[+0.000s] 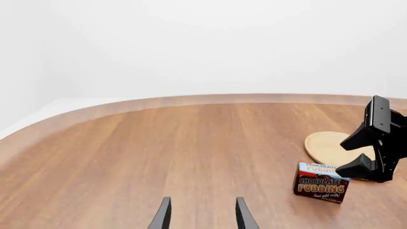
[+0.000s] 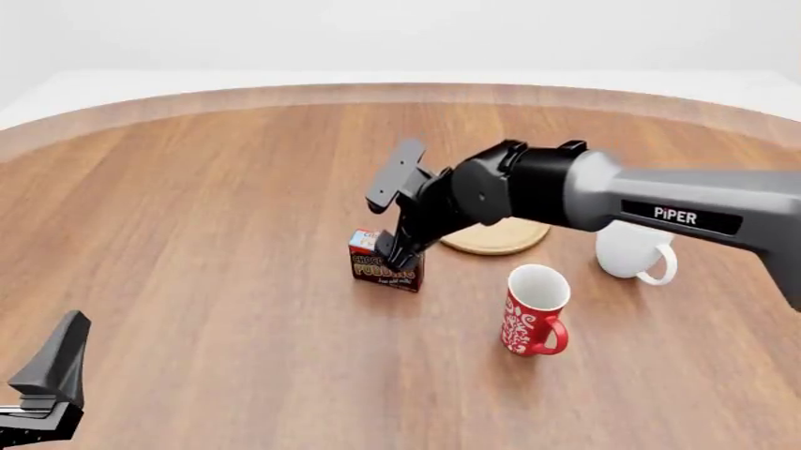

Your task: Put the chocolate pudding to the left of the plate.

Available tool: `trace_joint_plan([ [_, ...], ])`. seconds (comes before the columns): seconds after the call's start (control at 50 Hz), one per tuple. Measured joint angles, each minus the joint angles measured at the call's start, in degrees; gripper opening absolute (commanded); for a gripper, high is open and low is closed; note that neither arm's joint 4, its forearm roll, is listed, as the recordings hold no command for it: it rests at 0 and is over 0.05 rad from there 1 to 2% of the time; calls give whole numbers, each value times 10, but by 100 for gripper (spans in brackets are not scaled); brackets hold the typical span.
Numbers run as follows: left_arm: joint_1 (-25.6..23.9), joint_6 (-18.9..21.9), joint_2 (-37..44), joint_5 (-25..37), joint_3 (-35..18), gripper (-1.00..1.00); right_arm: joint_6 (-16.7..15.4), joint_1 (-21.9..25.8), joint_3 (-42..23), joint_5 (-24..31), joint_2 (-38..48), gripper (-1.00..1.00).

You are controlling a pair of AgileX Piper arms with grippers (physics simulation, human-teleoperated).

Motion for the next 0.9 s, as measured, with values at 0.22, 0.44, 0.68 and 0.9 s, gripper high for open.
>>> trace_joint_plan([
  [0.22, 0, 0, 0, 0, 0, 100, 3, -7, -2, -10, 16, 100],
  [0.44, 0, 0, 0, 0, 0, 100, 6, -13, 2, -17, 21, 100],
  [0.68, 0, 0, 0, 0, 0, 100, 13, -19, 16, -29, 24, 100],
  [0.9, 0, 0, 0, 0, 0, 100, 17, -20, 21, -36, 26, 100],
])
